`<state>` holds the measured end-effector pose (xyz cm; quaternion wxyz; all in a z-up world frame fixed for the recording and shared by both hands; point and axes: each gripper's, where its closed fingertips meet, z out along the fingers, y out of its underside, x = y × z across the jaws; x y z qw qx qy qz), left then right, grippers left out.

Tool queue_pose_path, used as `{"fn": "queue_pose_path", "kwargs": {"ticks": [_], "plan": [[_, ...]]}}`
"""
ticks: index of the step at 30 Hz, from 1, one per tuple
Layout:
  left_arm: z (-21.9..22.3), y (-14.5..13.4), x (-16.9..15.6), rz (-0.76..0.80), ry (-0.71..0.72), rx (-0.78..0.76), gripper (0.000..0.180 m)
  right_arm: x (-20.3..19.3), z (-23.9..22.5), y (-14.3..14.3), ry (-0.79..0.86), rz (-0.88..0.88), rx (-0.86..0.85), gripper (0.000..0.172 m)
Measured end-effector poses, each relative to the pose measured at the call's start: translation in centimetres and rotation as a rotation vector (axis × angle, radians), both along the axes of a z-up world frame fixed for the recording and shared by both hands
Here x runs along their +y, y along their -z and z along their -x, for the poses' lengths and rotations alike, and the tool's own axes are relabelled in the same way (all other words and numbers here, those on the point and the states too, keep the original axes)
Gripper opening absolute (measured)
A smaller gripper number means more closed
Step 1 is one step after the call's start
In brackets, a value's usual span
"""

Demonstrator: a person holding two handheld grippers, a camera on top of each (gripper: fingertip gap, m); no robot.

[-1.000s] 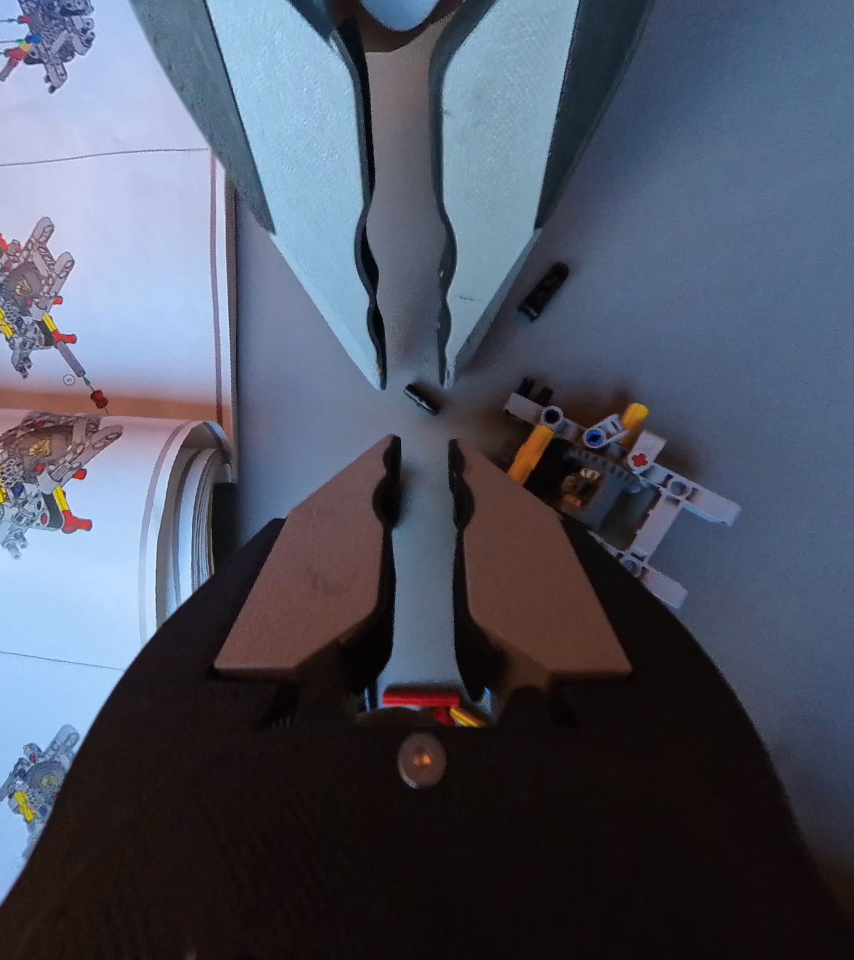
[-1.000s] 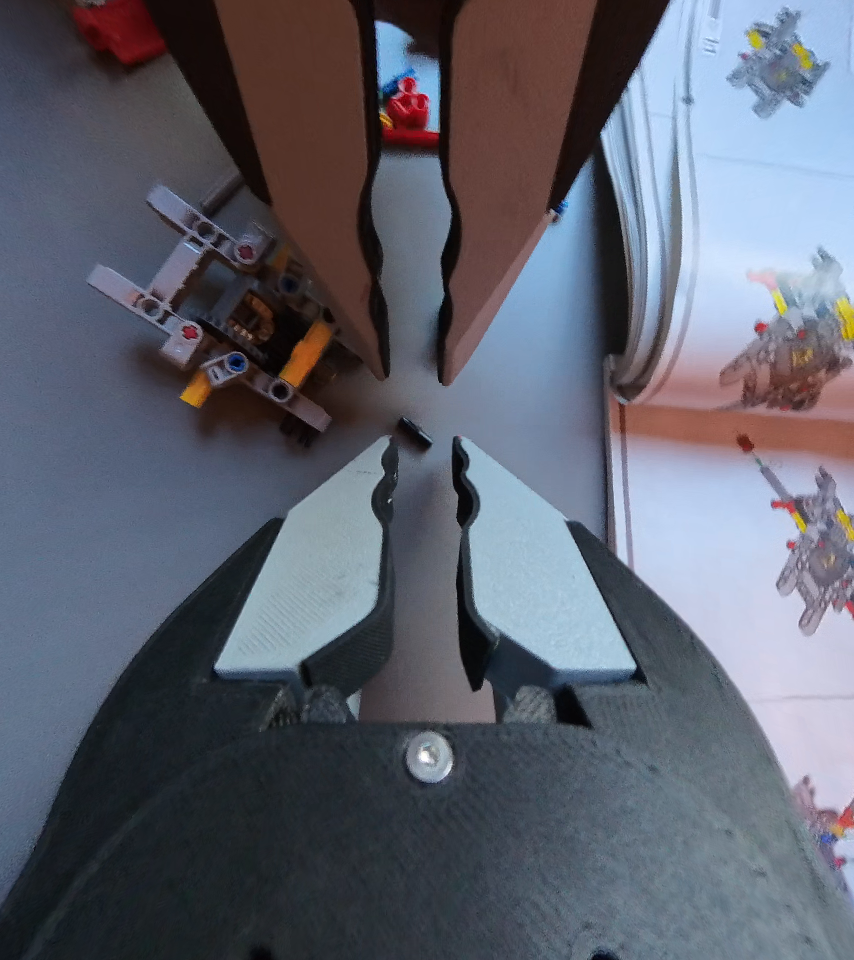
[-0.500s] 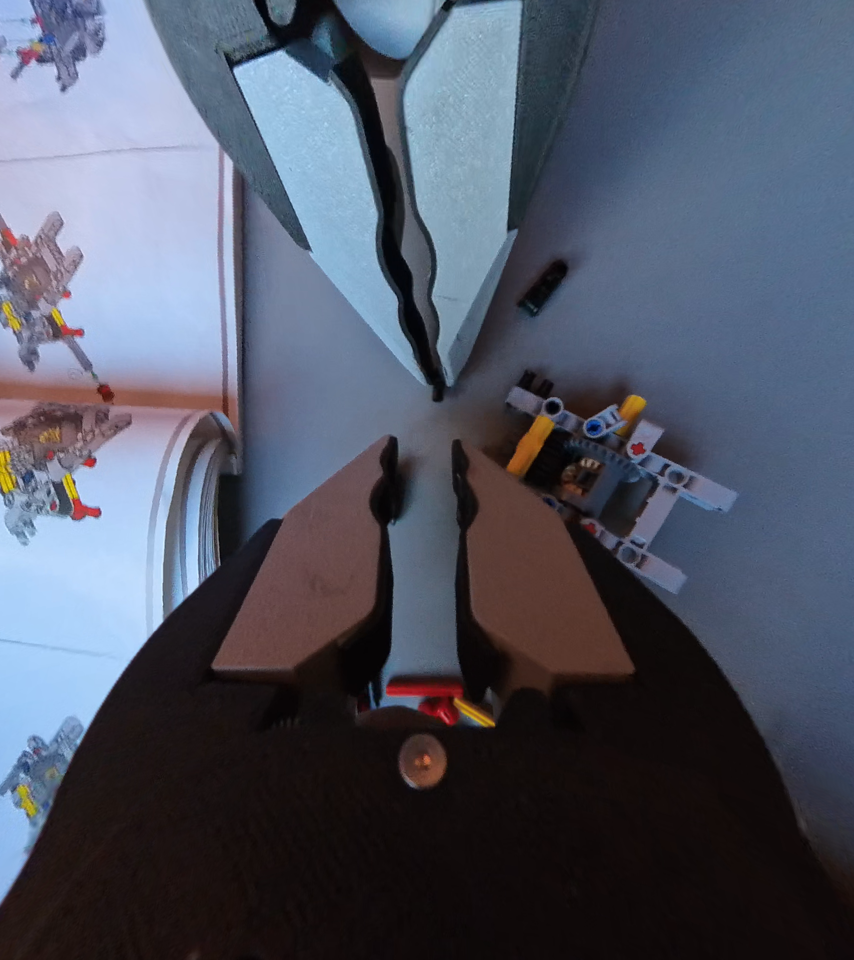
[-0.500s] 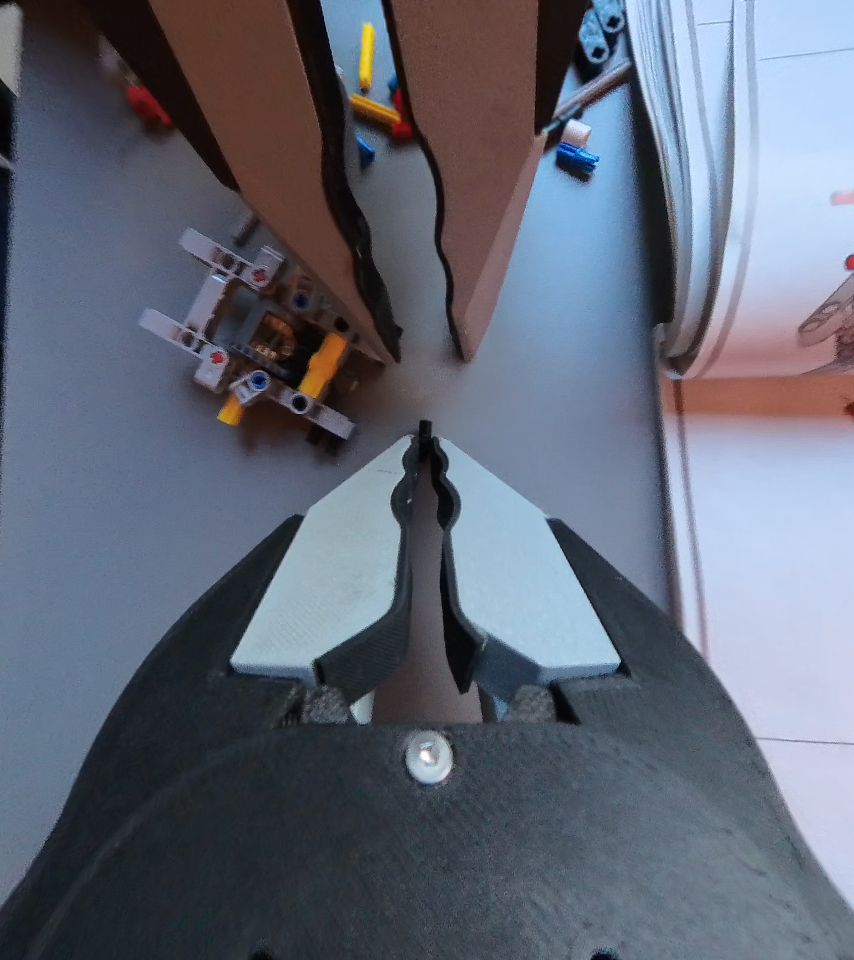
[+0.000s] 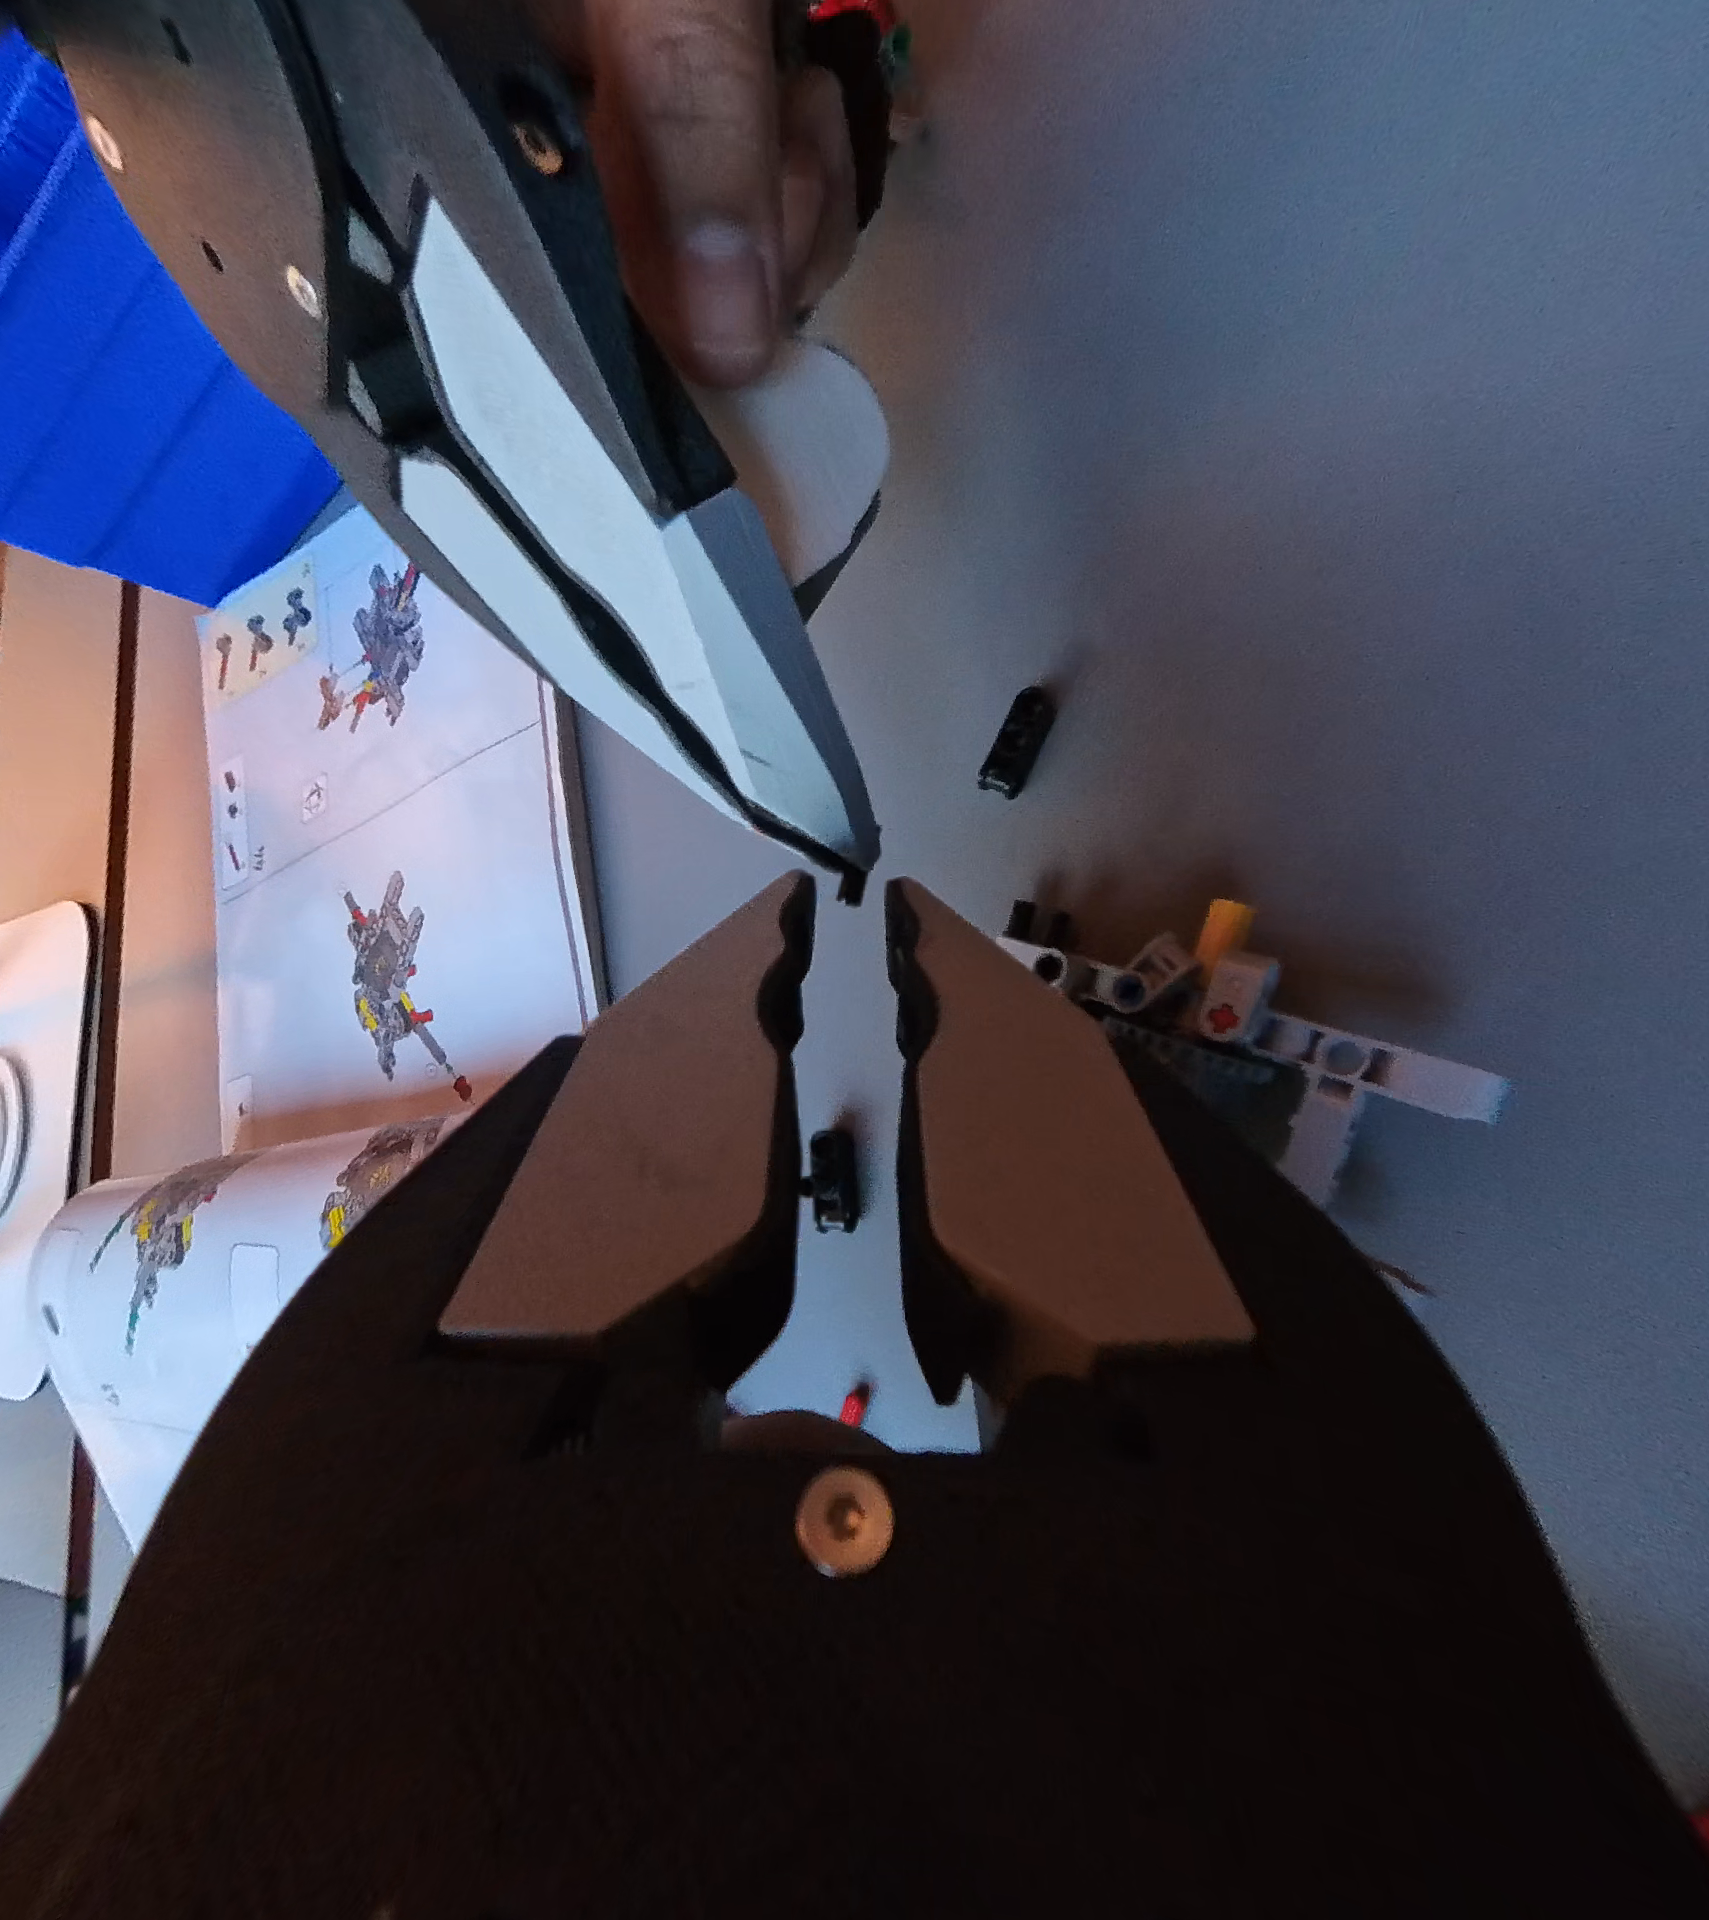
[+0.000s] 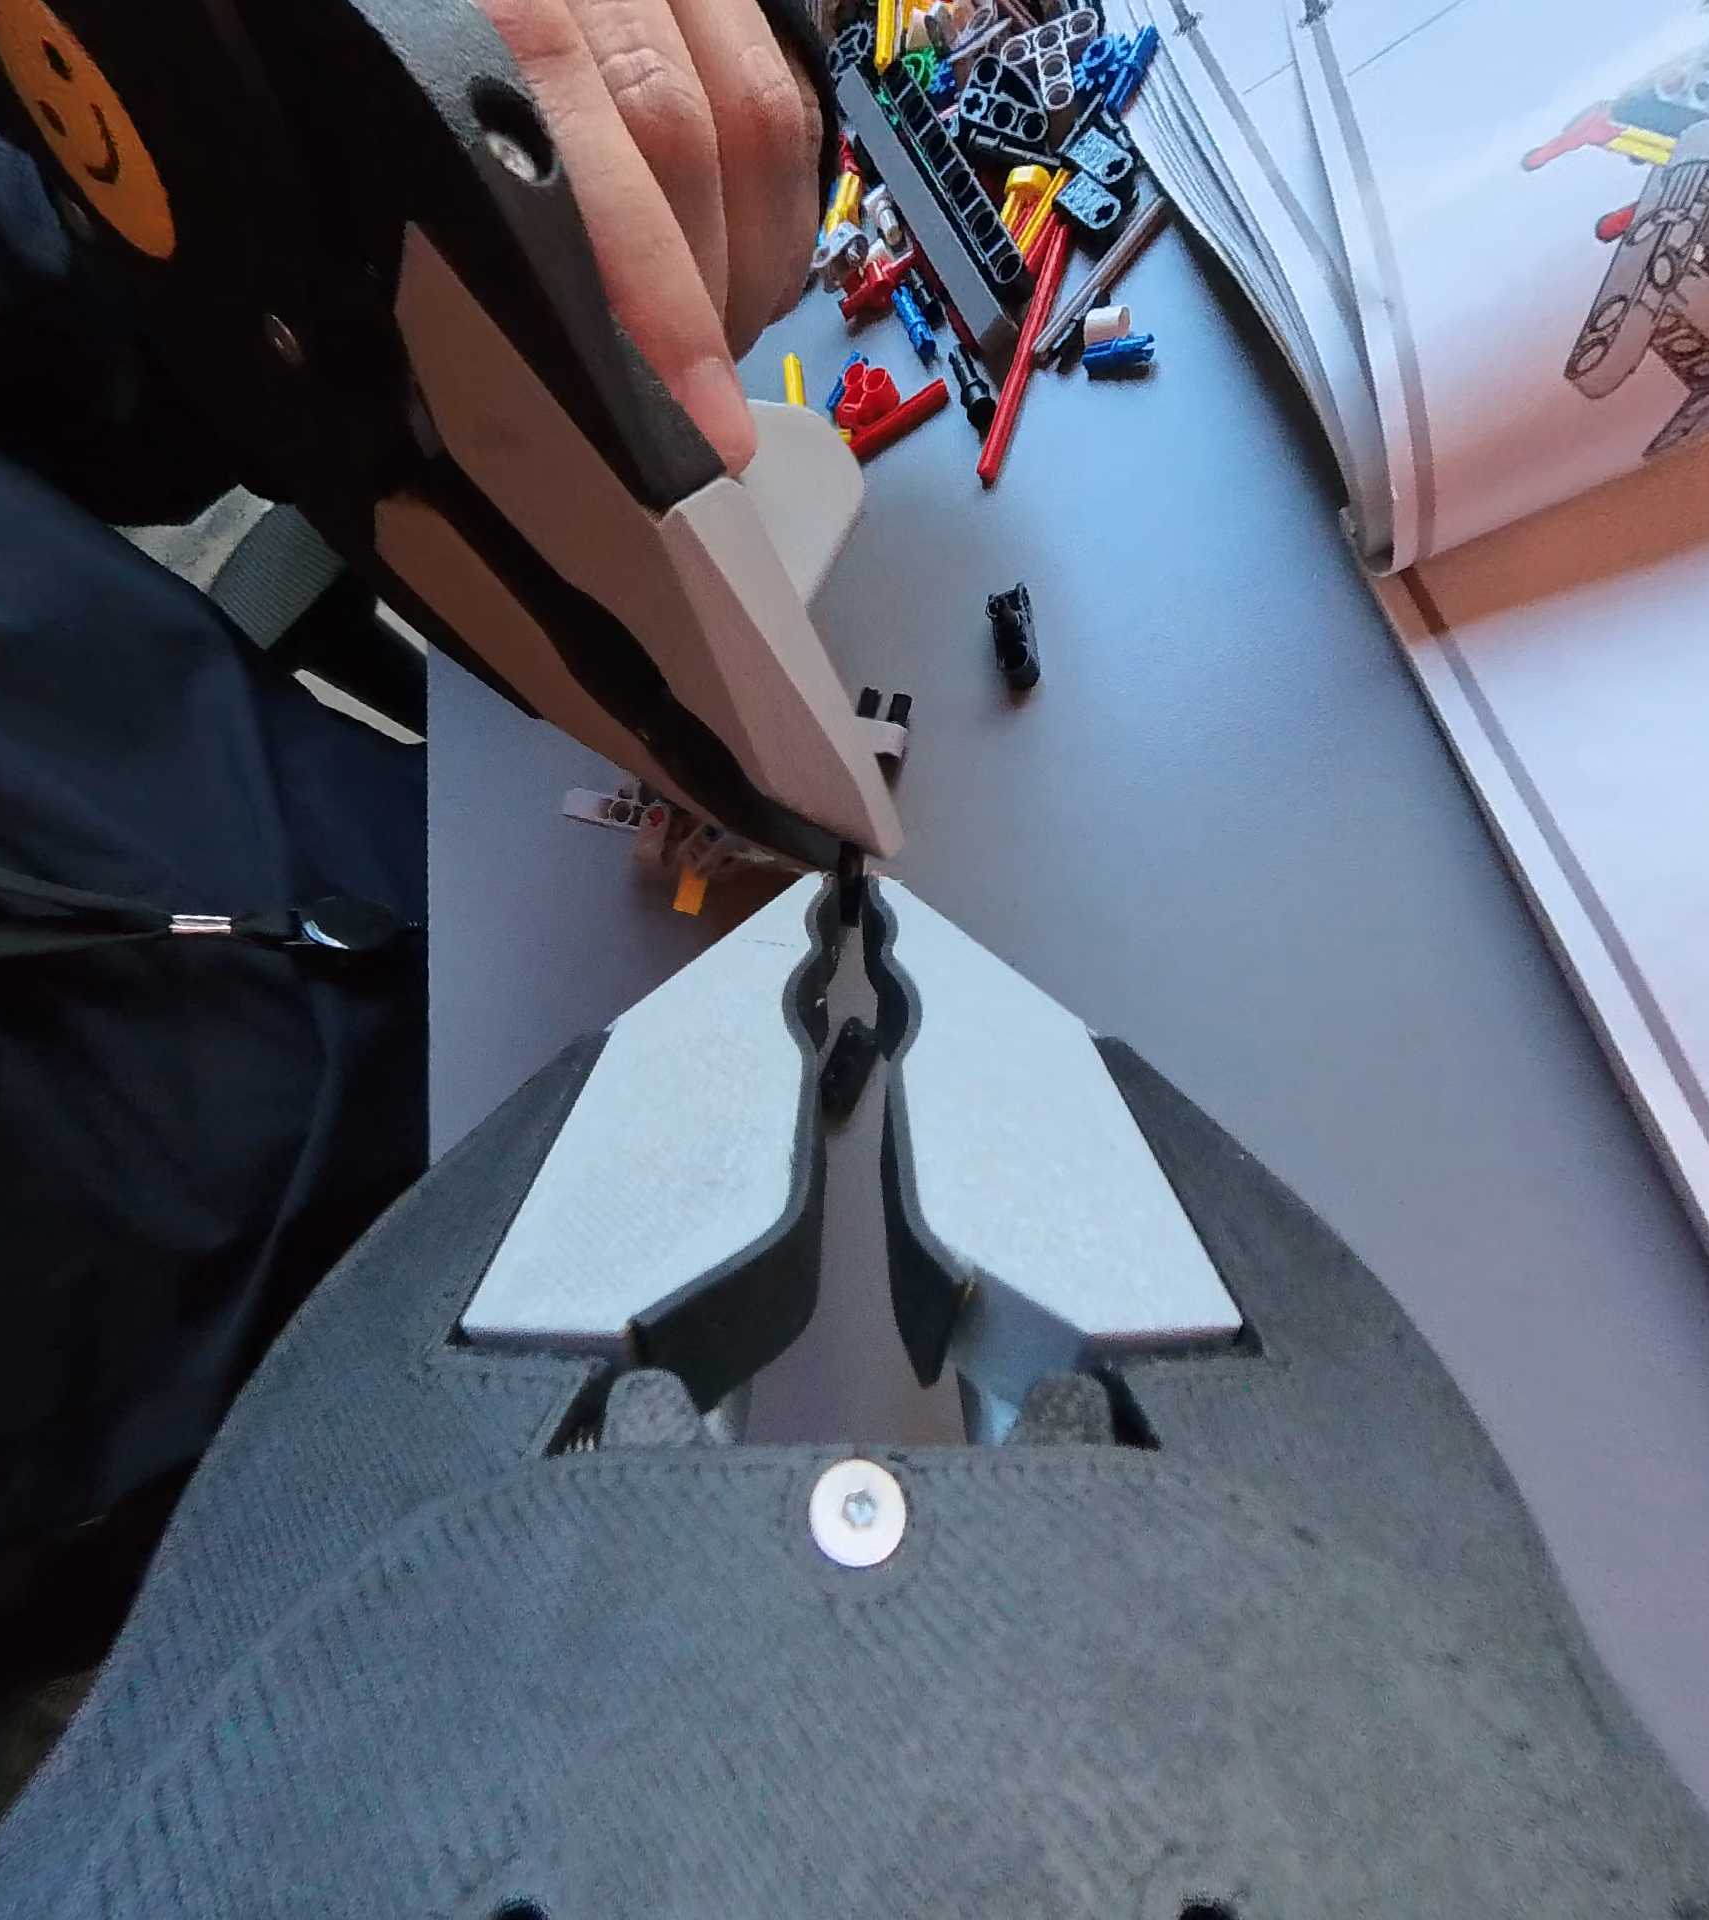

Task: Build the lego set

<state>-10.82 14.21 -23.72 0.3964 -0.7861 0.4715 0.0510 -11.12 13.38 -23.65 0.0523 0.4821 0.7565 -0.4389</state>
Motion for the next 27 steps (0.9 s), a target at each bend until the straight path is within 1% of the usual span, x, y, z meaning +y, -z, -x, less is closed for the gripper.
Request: {"fn": "queue_pose_path", "kwargs": {"ticks": [2,7,9,10,12,14,15,16,18,21,23,24,25,27], "plan": [[0.0,0.1,0.0,-0.003,0.008,0.017,0.004,-0.1,0.0,0.0,0.006,0.007,-0.005,0.0],[0.2,0.2,0.1,-0.062,0.029,0.108,0.003,-0.1,0.2,0.0,0.036,0.052,-0.038,0.001],[0.6,-0.2,0.4,-0.098,0.003,0.119,0.003,0.2,0.5,-0.4,0.082,0.069,-0.02,0.0],[0.5,-0.6,0.6,-0.113,-0.011,0.092,0.003,0.5,0.6,-0.7,0.106,0.068,0.007,0.0],[0.0,-1.5,0.8,-0.123,-0.027,-0.025,0.003,1.1,0.6,-1.7,0.165,0.038,0.105,0.009],[-0.9,-2.3,0.7,-0.098,-0.025,-0.173,0.003,0.7,-0.1,-3.6,0.196,0.069,0.243,0.013],[-1.2,-2.7,0.7,-0.092,-0.024,-0.226,0.003,0.5,-0.5,-4.5,0.206,0.086,0.303,0.018],[-1.5,-3.1,0.6,-0.094,-0.02,-0.268,0.002,0.4,-0.9,-5.0,0.221,0.076,0.348,0.018],[-2.1,-4.0,0.4,-0.09,0.001,-0.347,0.002,0.2,-1.7,-5.3,0.227,0.004,0.416,0.013],[-3.2,-5.0,-0.1,-0.068,0.039,-0.461,0.002,0.0,-2.7,-5.3,0.222,-0.149,0.491,0.015],[-3.7,-5.4,-0.4,-0.051,0.06,-0.513,0.002,-0.3,-3.0,-6.0,0.218,-0.193,0.544,0.012],[-3.9,-5.4,-0.5,-0.043,0.069,-0.528,0.002,-0.4,-3.1,-6.4,0.218,-0.205,0.571,0.008],[-4.0,-5.5,-0.5,-0.045,0.072,-0.536,0.002,-0.6,-3.2,-6.8,0.217,-0.214,0.598,0.0],[-4.2,-6.0,-0.8,-0.048,0.087,-0.563,0.002,-0.8,-3.4,-6.8,0.209,-0.244,0.61,0.0]]}}
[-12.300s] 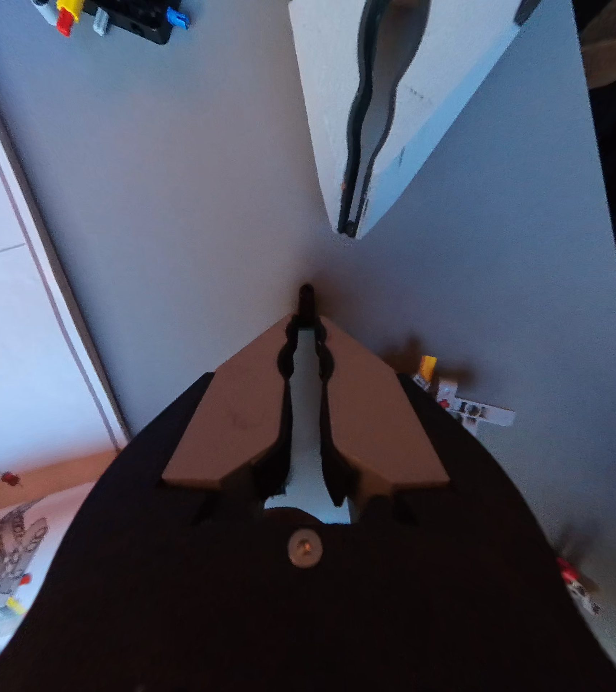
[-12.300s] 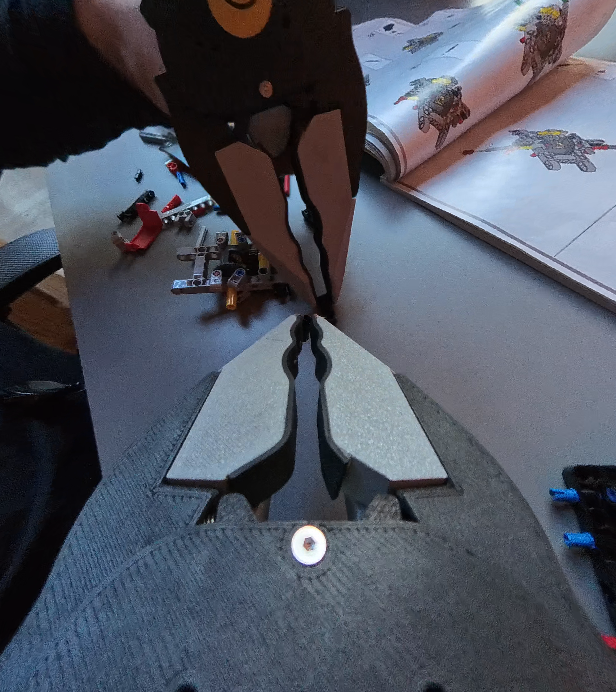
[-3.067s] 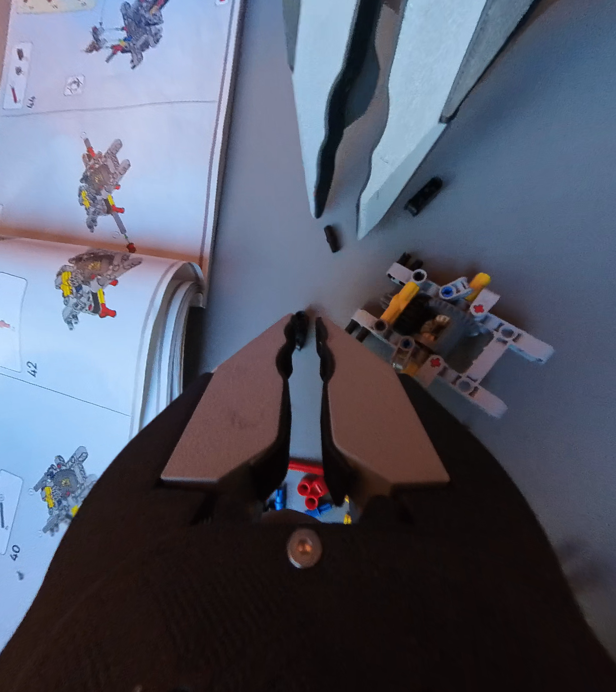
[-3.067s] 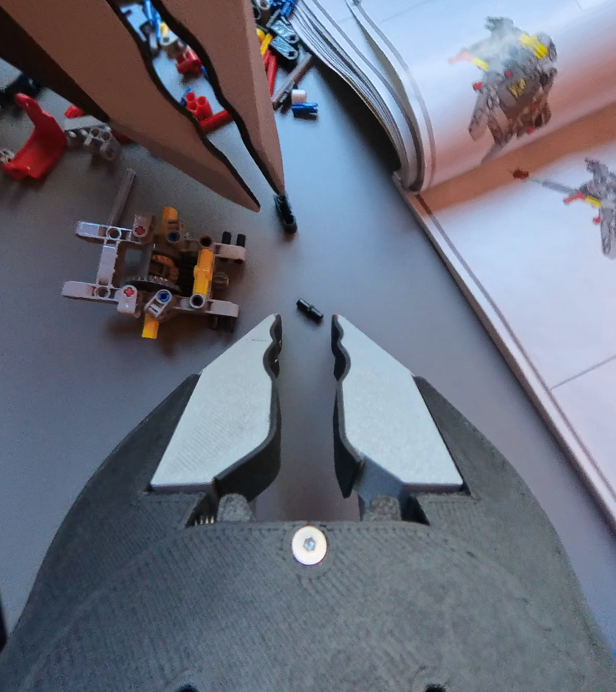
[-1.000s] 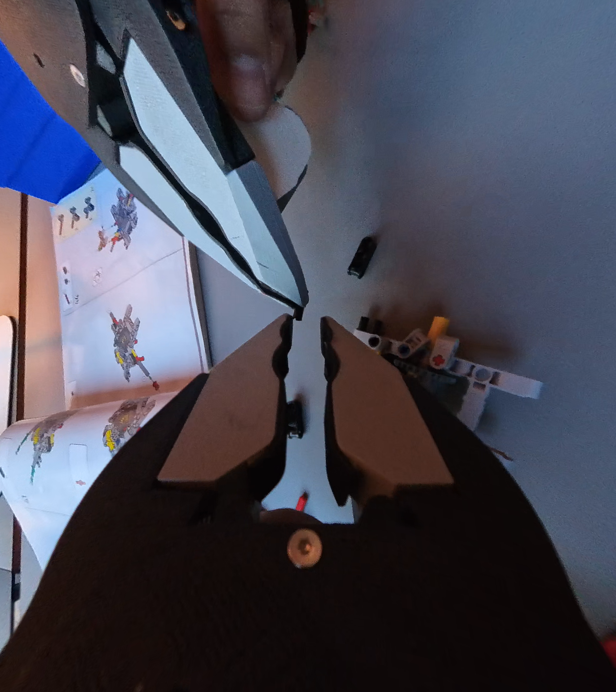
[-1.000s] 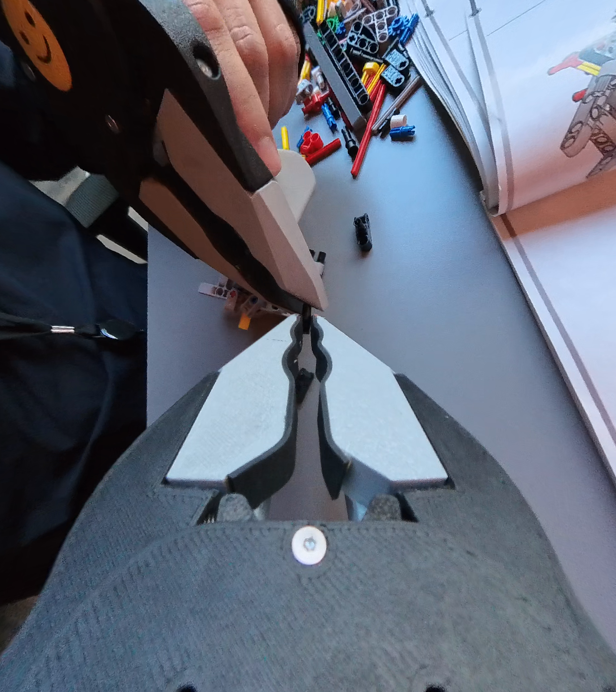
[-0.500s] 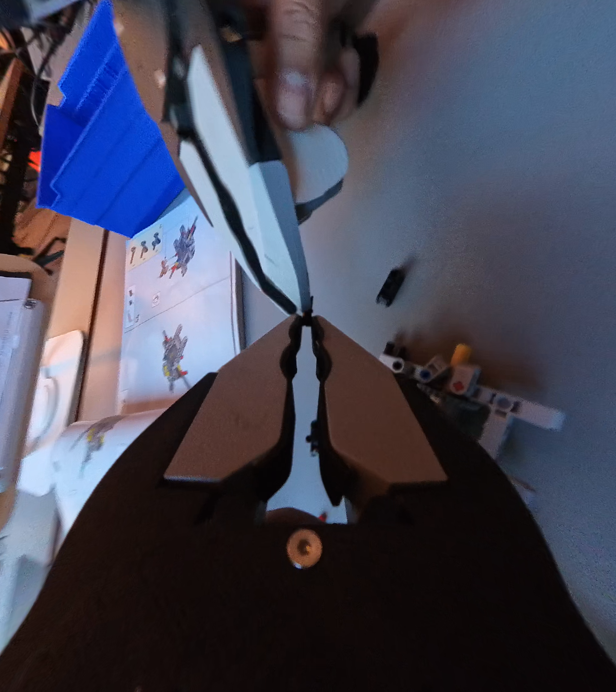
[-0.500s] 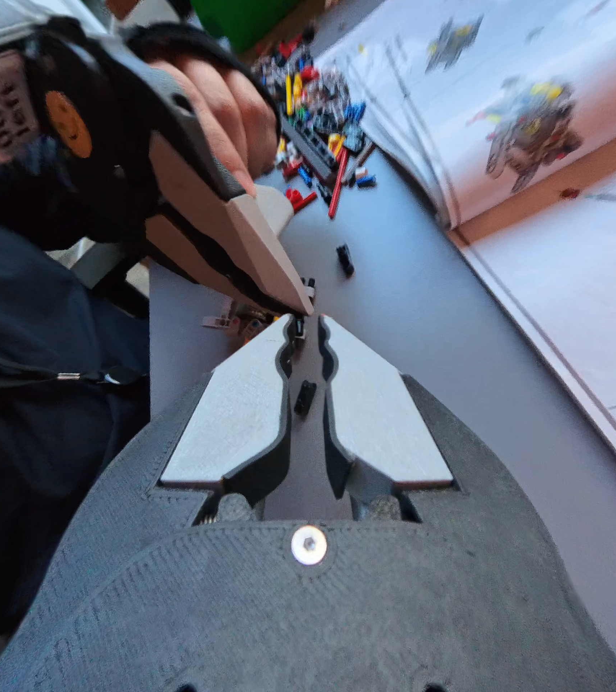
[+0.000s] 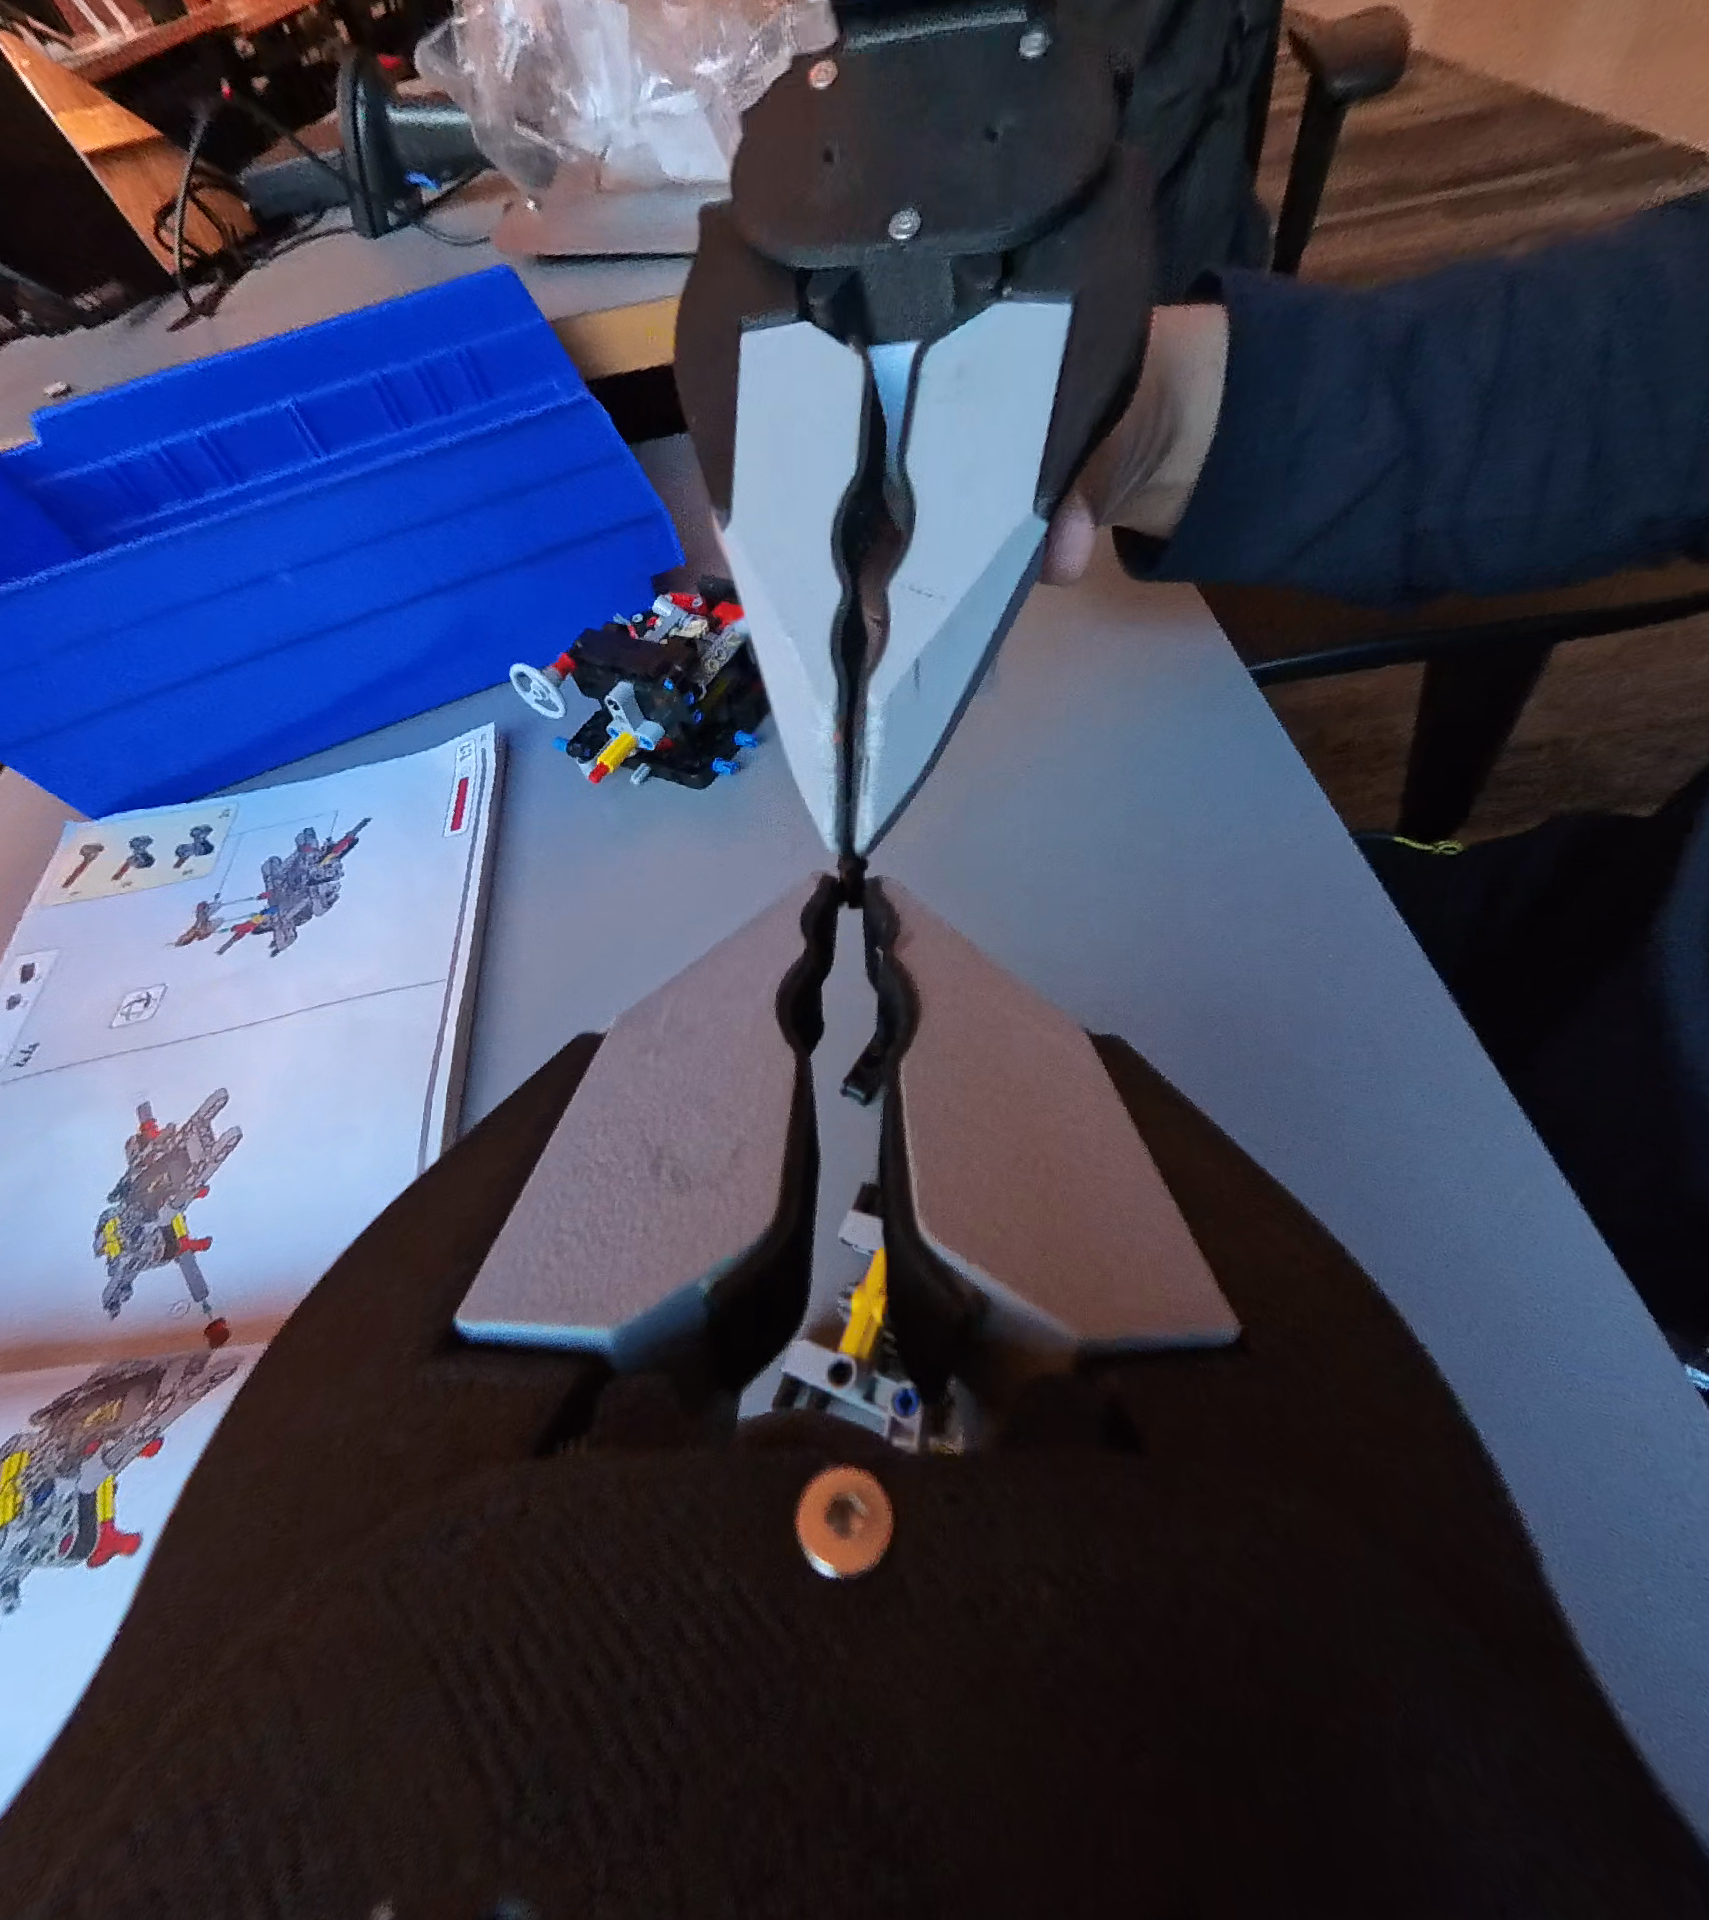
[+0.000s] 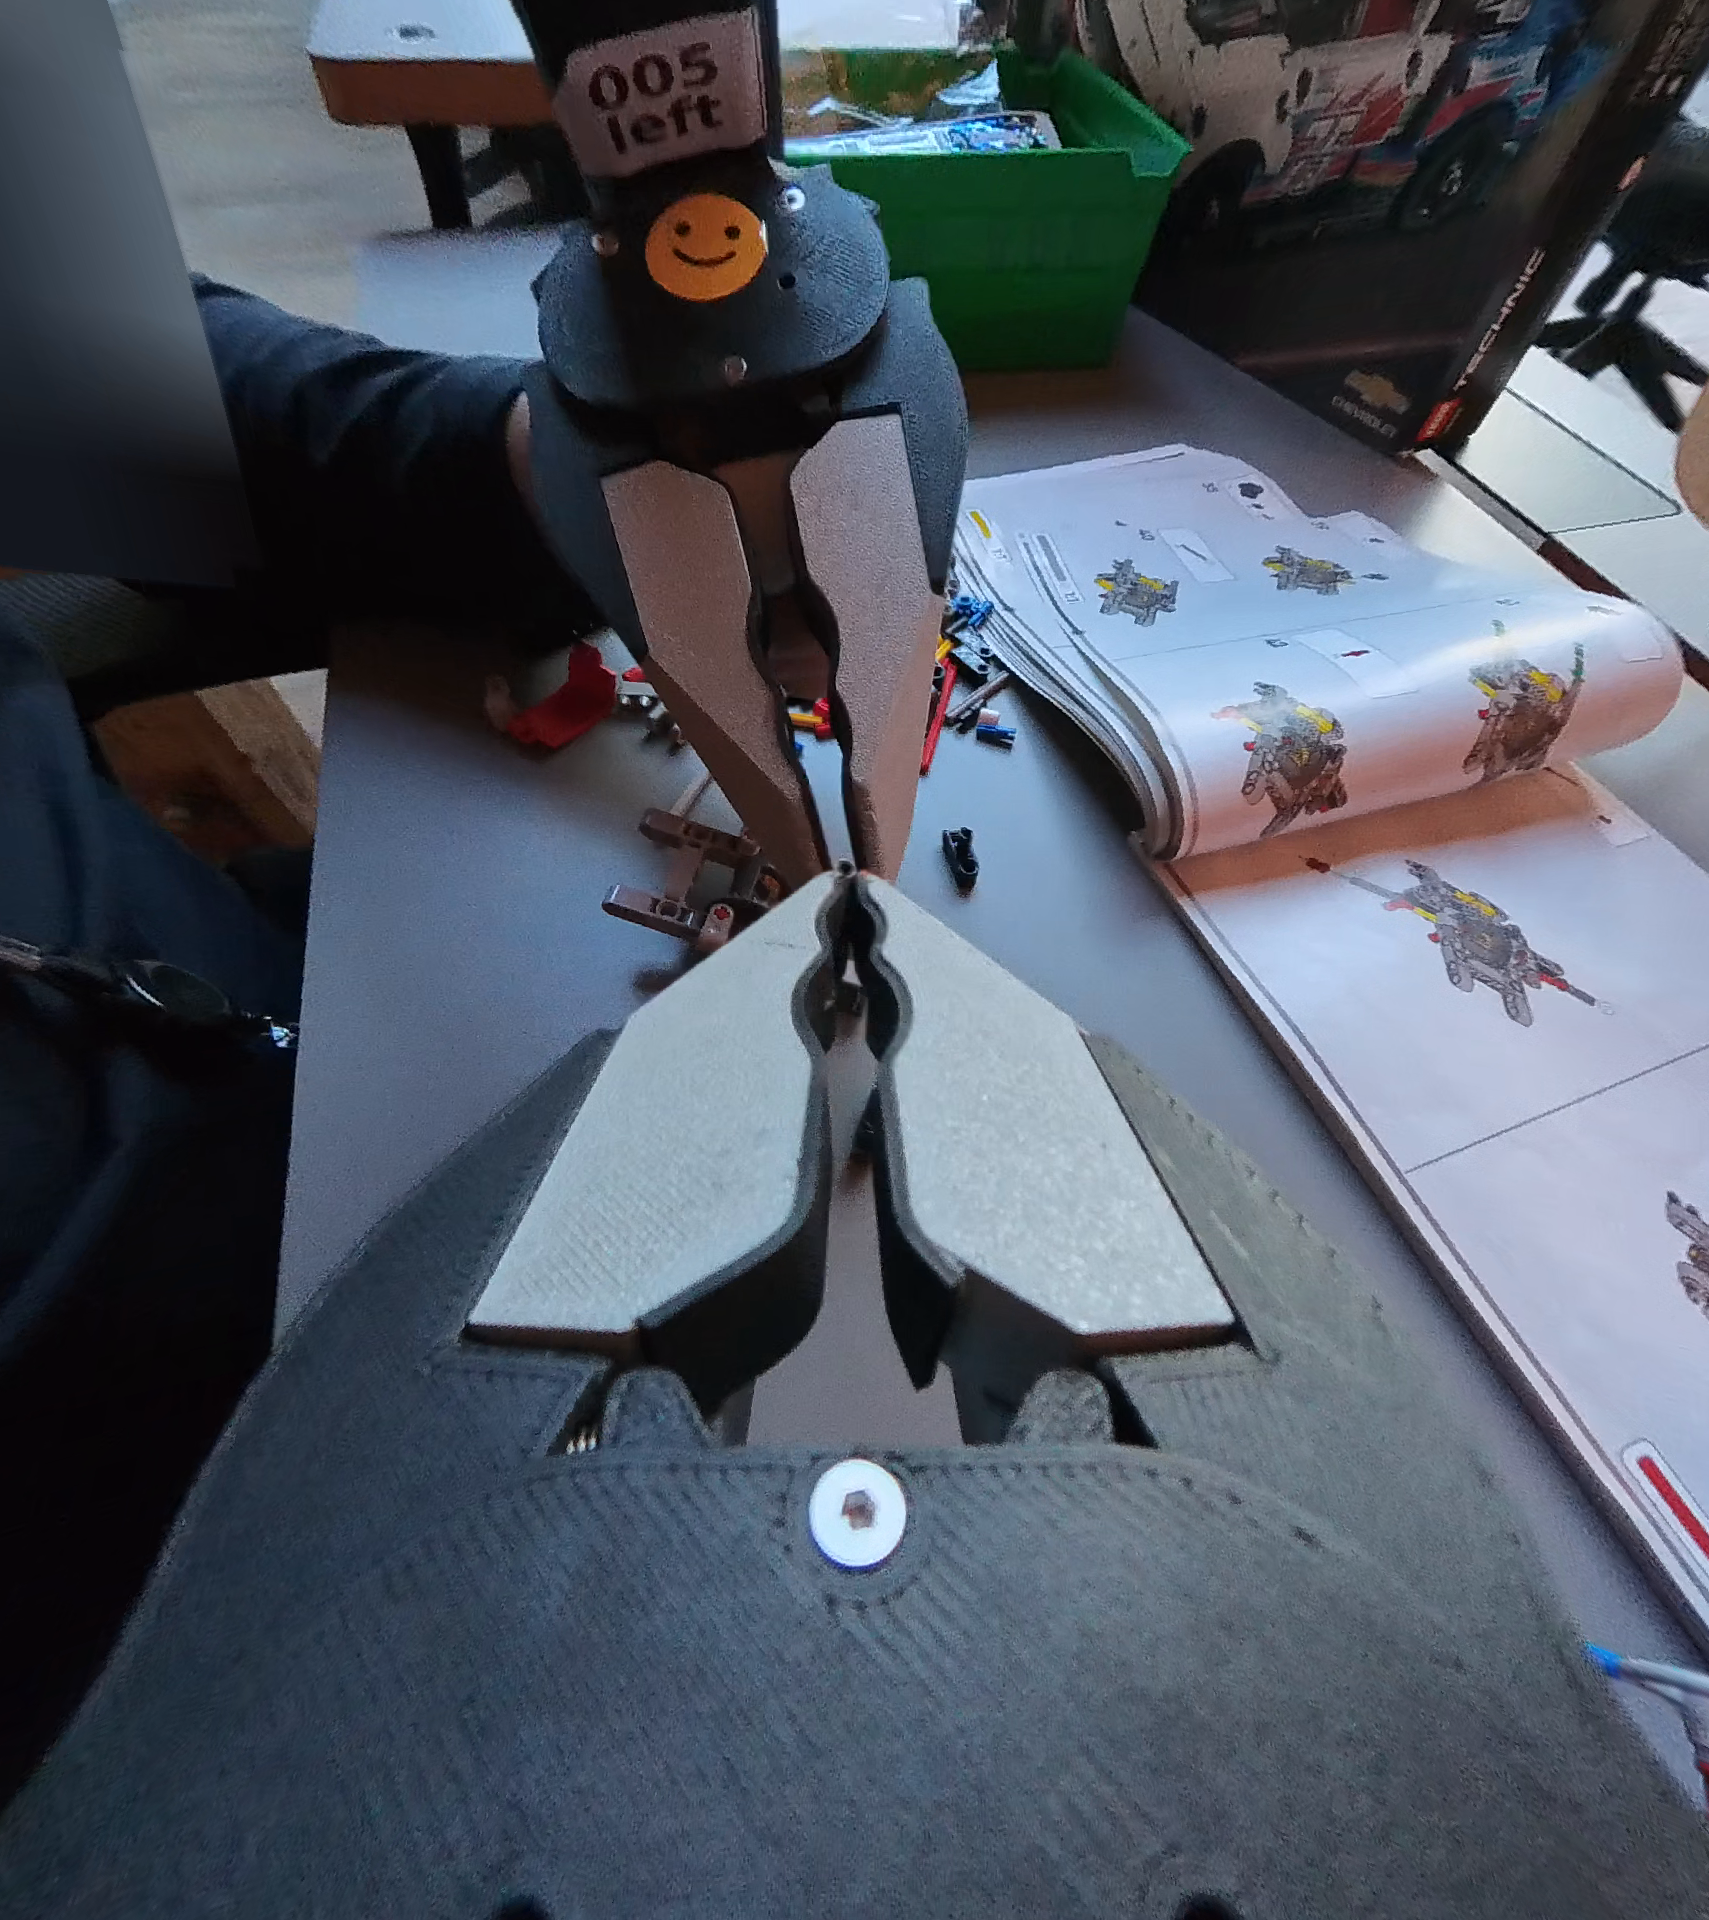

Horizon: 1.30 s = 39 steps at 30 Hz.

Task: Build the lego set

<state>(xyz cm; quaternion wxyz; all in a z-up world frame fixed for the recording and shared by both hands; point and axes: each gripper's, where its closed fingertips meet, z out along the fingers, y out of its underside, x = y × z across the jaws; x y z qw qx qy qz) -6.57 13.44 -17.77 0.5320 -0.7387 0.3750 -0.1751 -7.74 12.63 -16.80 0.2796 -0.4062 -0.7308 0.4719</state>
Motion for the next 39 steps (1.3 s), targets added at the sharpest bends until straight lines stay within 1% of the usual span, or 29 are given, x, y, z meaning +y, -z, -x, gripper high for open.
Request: {"fn": "queue_pose_path", "kwargs": {"ticks": [1,2,3,6,8,9,14,17,22,25,29,32,36,37,38,39], "plan": [[0.0,0.0,0.0,0.004,0.0,-0.002,0.002,0.0,-0.1,0.0,0.002,-0.008,0.004,0.0],[0.0,0.0,-0.1,0.001,0.003,-0.006,0.002,-0.1,-0.3,-0.1,-0.002,-0.005,0.007,0.009],[0.0,-0.2,-0.2,-0.003,0.005,-0.012,0.002,-0.2,-0.4,-0.1,-0.005,0.003,0.008,0.013],[-0.2,-0.7,-0.4,-0.009,0.016,-0.031,0.002,-0.2,-0.7,-0.4,-0.003,0.003,0.024,0.01],[-0.5,-1.0,-0.6,-0.011,0.03,-0.05,0.002,-0.3,-0.7,-0.6,0.0,-0.014,0.039,0.003],[-0.6,-1.1,-0.6,-0.012,0.034,-0.056,0.002,-0.5,-0.7,-0.7,-0.002,-0.021,0.045,0.002],[-0.7,-1.6,-0.9,-0.013,0.048,-0.102,0.002,-0.6,-0.7,-1.0,-0.009,-0.066,0.056,0.003],[-0.7,-2.1,-1.0,-0.014,0.055,-0.126,0.002,-0.5,-0.9,-1.5,-0.007,-0.046,0.066,0.006],[-0.8,-2.1,-1.1,-0.009,0.06,-0.131,0.002,-0.9,-0.9,-1.4,-0.016,-0.08,0.064,0.002],[-0.7,-2.2,-1.2,-0.002,0.059,-0.139,0.002,-0.9,-0.8,-1.5,-0.015,-0.072,0.064,0.002],[-0.6,-1.7,-1.0,0.047,0.049,-0.16,0.002,-1.2,-0.3,-1.7,0.007,-0.061,0.073,0.001],[-0.2,-0.5,-1.1,0.121,0.035,-0.128,0.002,-1.1,0.1,-0.6,0.043,-0.071,0.041,0.001],[0.2,0.6,-0.7,0.218,0.007,-0.167,0.003,-0.6,0.1,0.7,0.081,-0.022,-0.038,0.001],[1.0,1.0,-0.4,0.223,-0.03,-0.147,0.002,0.1,0.2,1.2,0.116,-0.01,-0.075,0.001],[2.0,1.4,0.1,0.221,-0.077,-0.124,0.007,1.0,0.2,2.1,0.158,-0.003,-0.124,0.001],[2.9,1.7,0.4,0.231,-0.115,-0.105,0.006,1.8,0.1,3.1,0.188,0.013,-0.182,0.001]]}}
